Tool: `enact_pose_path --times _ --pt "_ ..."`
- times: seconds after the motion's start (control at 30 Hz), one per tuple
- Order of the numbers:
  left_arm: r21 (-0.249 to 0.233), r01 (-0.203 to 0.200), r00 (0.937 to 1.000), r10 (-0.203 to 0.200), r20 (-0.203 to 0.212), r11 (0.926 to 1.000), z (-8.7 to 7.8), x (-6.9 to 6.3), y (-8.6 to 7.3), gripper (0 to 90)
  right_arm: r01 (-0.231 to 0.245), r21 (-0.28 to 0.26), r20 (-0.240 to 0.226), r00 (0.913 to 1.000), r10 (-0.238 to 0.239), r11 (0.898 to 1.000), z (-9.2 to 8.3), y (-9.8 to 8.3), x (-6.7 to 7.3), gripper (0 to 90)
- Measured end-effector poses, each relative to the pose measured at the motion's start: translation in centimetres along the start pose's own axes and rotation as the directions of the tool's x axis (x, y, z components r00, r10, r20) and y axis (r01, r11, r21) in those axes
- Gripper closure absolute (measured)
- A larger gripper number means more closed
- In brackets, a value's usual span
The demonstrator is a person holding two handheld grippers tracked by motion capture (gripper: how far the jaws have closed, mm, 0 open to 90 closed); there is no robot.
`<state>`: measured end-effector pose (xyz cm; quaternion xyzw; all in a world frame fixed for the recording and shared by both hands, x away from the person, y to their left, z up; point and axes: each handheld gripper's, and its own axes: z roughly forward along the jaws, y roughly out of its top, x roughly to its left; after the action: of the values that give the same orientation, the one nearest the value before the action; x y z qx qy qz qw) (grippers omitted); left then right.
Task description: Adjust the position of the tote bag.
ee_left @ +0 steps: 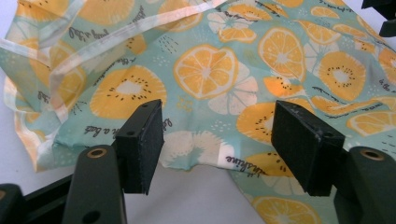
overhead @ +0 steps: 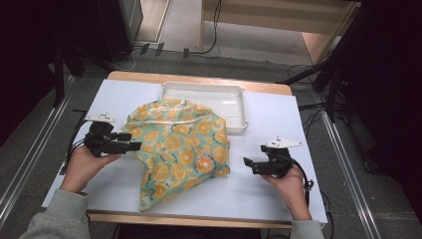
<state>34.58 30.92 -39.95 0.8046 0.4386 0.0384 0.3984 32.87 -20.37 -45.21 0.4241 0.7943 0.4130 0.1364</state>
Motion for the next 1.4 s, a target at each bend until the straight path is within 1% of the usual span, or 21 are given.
enact_pose_path --times 0.07,0.1,0.17,0.23,0.33,0.4,0.43,0.53,0.57,0.6,0.63,0.67,0.73,0.77,0.87,0.93,1.0,1.1,1.23,1.27,1.4 --pt "0.003 0.0 1.0 0.0 -0.002 1.0 0.0 0.0 0.0 33.3 0.004 0.001 -0.01 0.9999 -0.004 1.0 0.0 0.0 0.3 15.1" --pt "0.004 0.009 0.9999 -0.009 -0.005 0.9999 0.0 0.1 0.0 33.3 -0.002 -0.002 -0.015 0.9999 0.002 1.0 0.0 0.1 0.4 15.0" --pt "0.01 0.011 0.9999 -0.011 -0.003 0.9999 0.0 0.0 0.0 33.4 -0.013 -0.006 -0.011 0.9998 0.013 1.0 0.0 0.2 0.6 14.8" --pt "0.016 0.007 1.0 -0.007 -0.005 0.9999 0.0 0.0 0.0 33.4 -0.016 -0.005 -0.017 0.9997 0.015 1.0 0.0 0.2 0.7 14.8" --pt "0.01 -0.003 1.0 0.003 0.004 0.9999 -0.1 -0.2 0.1 33.3 -0.006 -0.003 -0.029 0.9996 0.006 1.0 0.1 0.3 1.0 15.3" --pt "0.007 -0.007 1.0 0.007 0.0 0.9999 -0.1 -0.2 0.2 33.3 -0.007 0.008 -0.047 0.9989 0.007 1.0 0.1 0.3 1.1 23.3" --pt "0.007 -0.006 1.0 0.006 -0.001 1.0 -0.2 -0.1 0.2 33.3 -0.013 0.007 -0.061 0.998 0.014 1.0 0.0 0.4 1.1 25.2" --pt "0.008 -0.006 1.0 0.006 -0.006 1.0 -0.2 0.0 0.2 33.3 -0.009 -0.002 -0.057 0.9983 0.008 1.0 -0.1 0.3 1.1 25.7" --pt "0.008 -0.006 1.0 0.006 -0.005 1.0 -0.3 0.0 0.3 33.3 -0.008 -0.016 -0.054 0.9985 0.007 1.0 -0.4 0.3 1.1 27.9" --pt "0.008 -0.006 1.0 0.006 -0.005 1.0 -0.3 0.0 0.3 33.2 -0.008 -0.016 -0.054 0.9985 0.007 1.0 -0.4 0.3 1.1 27.9" --pt "0.009 -0.012 0.9999 0.012 -0.002 0.9999 -0.3 0.0 0.4 33.2 -0.021 -0.023 -0.064 0.9977 0.019 1.0 -0.6 0.4 1.0 30.2" --pt "0.01 -0.012 0.9999 0.012 -0.004 0.9999 -0.3 0.0 0.4 33.2 -0.021 -0.023 -0.064 0.9977 0.019 1.0 -0.6 0.4 1.0 30.2" --pt "0.007 -0.012 0.9999 0.012 -0.008 0.9999 -0.3 -0.1 0.5 32.8 -0.027 -0.025 -0.083 0.9962 0.025 0.999 -0.6 0.4 0.9 33.8" --pt "0.008 -0.012 0.9999 0.013 -0.008 0.9999 -0.2 -0.1 0.5 32.8 -0.021 -0.001 -0.08 0.9966 0.021 1.0 -0.6 0.3 0.9 35.6" --pt "0.011 -0.019 0.9998 0.019 -0.006 0.9998 -0.2 -0.2 0.6 32.8 -0.007 0.006 -0.076 0.9971 0.008 1.0 -0.6 0.3 1.0 36.3" --pt "0.011 -0.021 0.9998 0.021 -0.006 0.9997 -0.1 -0.2 0.7 32.9 0.0 0.003 -0.082 0.9966 0.0 1.0 -0.6 0.3 1.0 37.6" --pt "0.016 -0.031 0.9995 0.031 0.001 0.9994 0.0 -0.3 0.8 32.9 0.013 -0.006 -0.075 0.9971 -0.014 1.0 -0.8 0.2 1.3 38.1" --pt "0.019 -0.032 0.9995 0.032 0.003 0.9993 0.1 -0.2 1.0 32.9 0.023 -0.008 -0.076 0.9968 -0.023 1.0 -0.9 0.1 1.4 39.4" --pt "0.017 -0.032 0.9995 0.032 0.003 0.9993 0.2 -0.2 1.2 32.9 0.021 -0.002 -0.076 0.9969 -0.021 1.0 -1.1 0.0 1.4 41.5" --pt "0.021 -0.035 0.9994 0.035 0.006 0.9992 0.3 -0.2 1.3 32.9 0.026 -0.013 -0.09 0.9956 -0.027 1.0 -1.2 -0.1 1.4 42.7" --pt "0.026 -0.039 0.9992 0.039 0.009 0.9989 0.4 -0.2 1.4 32.9 0.034 -0.022 -0.09 0.9953 -0.035 0.999 -1.4 -0.2 1.5 42.9"
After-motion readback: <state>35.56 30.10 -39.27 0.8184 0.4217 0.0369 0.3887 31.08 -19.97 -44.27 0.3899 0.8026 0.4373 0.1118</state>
